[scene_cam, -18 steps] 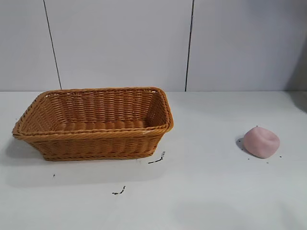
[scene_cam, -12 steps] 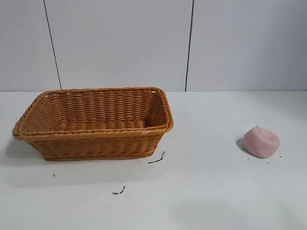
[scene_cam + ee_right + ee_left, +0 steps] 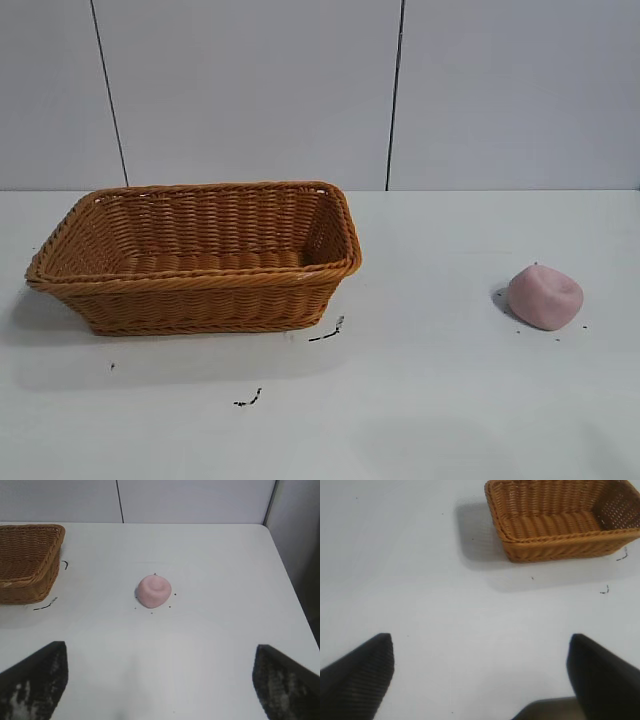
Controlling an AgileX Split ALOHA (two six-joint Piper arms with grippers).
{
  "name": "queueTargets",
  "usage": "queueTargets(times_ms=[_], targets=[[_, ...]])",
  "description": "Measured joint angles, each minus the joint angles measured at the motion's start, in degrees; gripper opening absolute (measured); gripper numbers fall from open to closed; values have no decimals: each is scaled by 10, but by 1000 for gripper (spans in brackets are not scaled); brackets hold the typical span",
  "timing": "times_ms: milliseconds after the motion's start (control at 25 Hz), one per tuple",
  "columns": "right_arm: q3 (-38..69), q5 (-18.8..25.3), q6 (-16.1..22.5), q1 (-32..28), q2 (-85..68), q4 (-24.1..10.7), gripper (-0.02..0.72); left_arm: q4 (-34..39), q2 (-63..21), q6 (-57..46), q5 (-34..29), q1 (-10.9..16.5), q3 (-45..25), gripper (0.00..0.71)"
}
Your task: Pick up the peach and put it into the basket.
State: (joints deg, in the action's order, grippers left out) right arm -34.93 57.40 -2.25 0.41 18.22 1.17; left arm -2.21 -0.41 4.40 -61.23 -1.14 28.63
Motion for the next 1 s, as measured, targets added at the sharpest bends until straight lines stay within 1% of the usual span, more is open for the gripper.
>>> queueTargets(times_ms=[200, 240, 280, 320, 440, 560, 640, 880, 1000], targets=[[-84, -10, 0, 0, 223, 0, 690, 0, 0, 0, 0, 0, 0, 692], [-84, -10, 0, 0, 223, 0, 690, 0, 0, 0, 0, 0, 0, 692], [-99, -12, 0, 0, 269, 0, 690, 0, 0, 0, 0, 0, 0, 692], [-138, -13, 1, 0, 354, 0, 690, 0, 0, 0, 0, 0, 0, 692], [-197, -14, 1, 0, 483, 0, 690, 0, 0, 0, 0, 0, 0, 692], [-261, -5, 1, 0, 604, 0, 690, 0, 0, 0, 0, 0, 0, 692], [-306, 2, 1, 0, 670, 0, 690, 0, 0, 0, 0, 0, 0, 692], [-415, 1, -1, 13, 828, -3, 690, 0, 0, 0, 0, 0, 0, 692], [-443, -19, -6, 25, 877, -4, 690, 0, 0, 0, 0, 0, 0, 692]])
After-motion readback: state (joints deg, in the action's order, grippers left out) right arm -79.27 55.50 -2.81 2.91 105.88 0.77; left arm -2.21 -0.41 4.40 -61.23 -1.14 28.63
